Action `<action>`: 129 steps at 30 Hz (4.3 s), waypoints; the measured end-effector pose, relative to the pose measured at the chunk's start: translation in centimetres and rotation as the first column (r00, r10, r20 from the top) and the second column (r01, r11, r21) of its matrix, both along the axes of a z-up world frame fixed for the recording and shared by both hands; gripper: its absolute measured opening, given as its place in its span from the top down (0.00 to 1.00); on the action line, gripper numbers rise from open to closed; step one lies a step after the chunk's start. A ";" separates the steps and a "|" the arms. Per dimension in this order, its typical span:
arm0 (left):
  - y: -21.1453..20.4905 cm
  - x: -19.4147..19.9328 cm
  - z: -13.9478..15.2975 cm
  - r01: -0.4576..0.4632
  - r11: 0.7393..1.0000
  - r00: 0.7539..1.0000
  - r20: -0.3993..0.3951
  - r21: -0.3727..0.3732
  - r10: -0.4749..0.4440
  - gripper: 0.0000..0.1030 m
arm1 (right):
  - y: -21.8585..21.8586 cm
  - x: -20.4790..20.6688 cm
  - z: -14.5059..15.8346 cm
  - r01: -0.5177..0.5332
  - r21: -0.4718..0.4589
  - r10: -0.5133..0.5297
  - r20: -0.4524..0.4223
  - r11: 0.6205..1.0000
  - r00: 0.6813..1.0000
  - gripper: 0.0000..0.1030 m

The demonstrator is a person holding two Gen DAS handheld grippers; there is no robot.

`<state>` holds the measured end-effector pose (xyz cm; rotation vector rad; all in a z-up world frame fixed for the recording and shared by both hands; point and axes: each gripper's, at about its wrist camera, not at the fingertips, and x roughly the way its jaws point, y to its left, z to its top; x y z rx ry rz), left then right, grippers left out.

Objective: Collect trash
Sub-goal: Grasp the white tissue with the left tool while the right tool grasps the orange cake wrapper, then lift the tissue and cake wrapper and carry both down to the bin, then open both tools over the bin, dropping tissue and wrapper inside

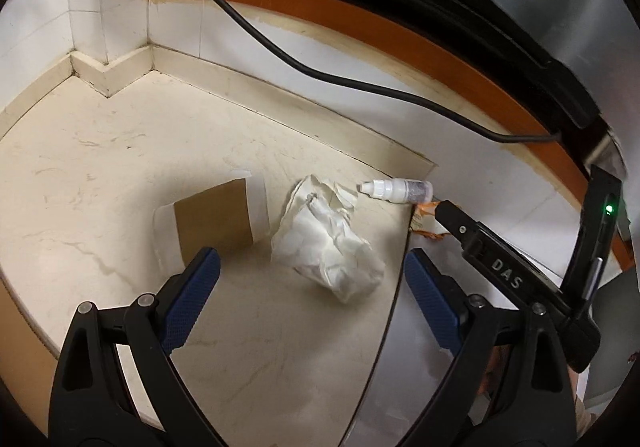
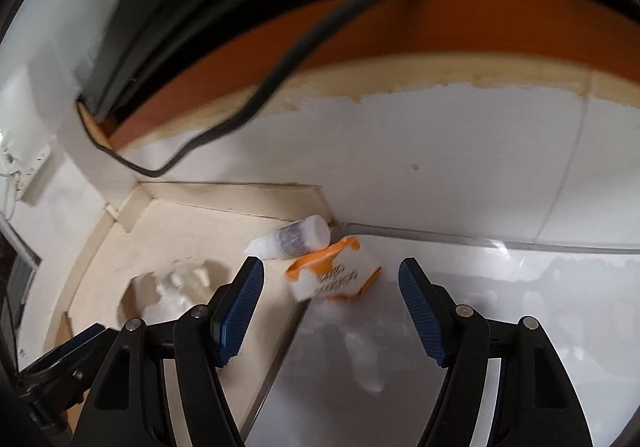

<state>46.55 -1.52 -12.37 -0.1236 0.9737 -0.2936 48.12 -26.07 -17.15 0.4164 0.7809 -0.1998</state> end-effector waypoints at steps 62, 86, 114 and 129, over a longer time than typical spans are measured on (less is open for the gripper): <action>2.3 -21.9 2.4 0.021 0.986 0.998 -0.058 0.163 -0.012 0.79 | 8.2 -23.8 5.2 -0.369 0.027 0.369 0.010 0.929 0.929 0.45; 0.1 -44.3 2.8 -0.159 0.961 0.986 -0.005 0.228 0.165 0.79 | 11.6 -43.5 4.9 -0.769 -0.029 0.768 -0.035 0.639 0.639 0.45; 5.1 -43.7 -30.2 0.024 0.973 0.932 -0.357 0.229 0.061 0.77 | 14.7 -45.7 -35.3 -0.594 0.172 0.602 -0.435 0.786 0.670 0.38; 4.7 -44.3 -30.0 0.028 0.965 0.920 -0.384 0.259 0.076 0.38 | 14.1 -46.2 -32.4 -0.580 0.163 0.581 -0.463 0.798 0.670 0.25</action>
